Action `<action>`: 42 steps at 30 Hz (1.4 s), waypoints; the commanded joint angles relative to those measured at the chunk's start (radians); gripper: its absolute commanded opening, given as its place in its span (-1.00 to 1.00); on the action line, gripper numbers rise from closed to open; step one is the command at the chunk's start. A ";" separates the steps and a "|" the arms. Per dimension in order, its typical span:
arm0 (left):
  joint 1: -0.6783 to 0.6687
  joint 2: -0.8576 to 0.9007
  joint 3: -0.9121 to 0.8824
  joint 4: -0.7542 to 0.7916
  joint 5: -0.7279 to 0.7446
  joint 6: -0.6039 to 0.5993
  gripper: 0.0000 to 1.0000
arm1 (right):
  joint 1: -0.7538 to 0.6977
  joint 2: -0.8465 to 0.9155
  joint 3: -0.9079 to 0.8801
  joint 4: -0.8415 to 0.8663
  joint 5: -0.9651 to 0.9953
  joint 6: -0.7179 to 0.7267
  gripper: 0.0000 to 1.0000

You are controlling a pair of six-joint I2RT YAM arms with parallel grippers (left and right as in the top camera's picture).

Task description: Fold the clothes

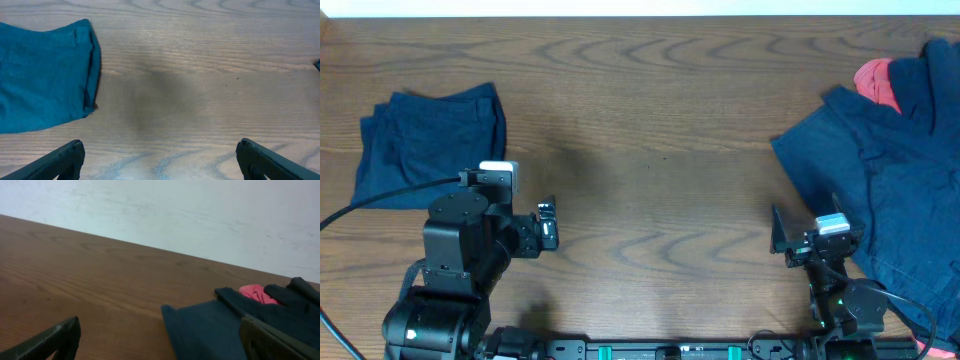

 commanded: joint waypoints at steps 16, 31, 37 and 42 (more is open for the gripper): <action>0.021 -0.116 -0.012 -0.071 -0.019 0.014 0.96 | -0.009 -0.006 -0.001 -0.004 -0.015 -0.011 0.99; 0.105 -0.551 -0.574 0.188 -0.018 0.013 0.96 | -0.009 -0.006 -0.001 -0.004 -0.015 -0.011 0.98; 0.105 -0.691 -0.821 0.534 -0.015 0.002 0.96 | -0.009 -0.006 -0.001 -0.004 -0.015 -0.011 0.98; 0.105 -0.717 -0.953 0.850 -0.011 0.004 0.96 | -0.009 -0.006 -0.001 -0.004 -0.015 -0.011 0.99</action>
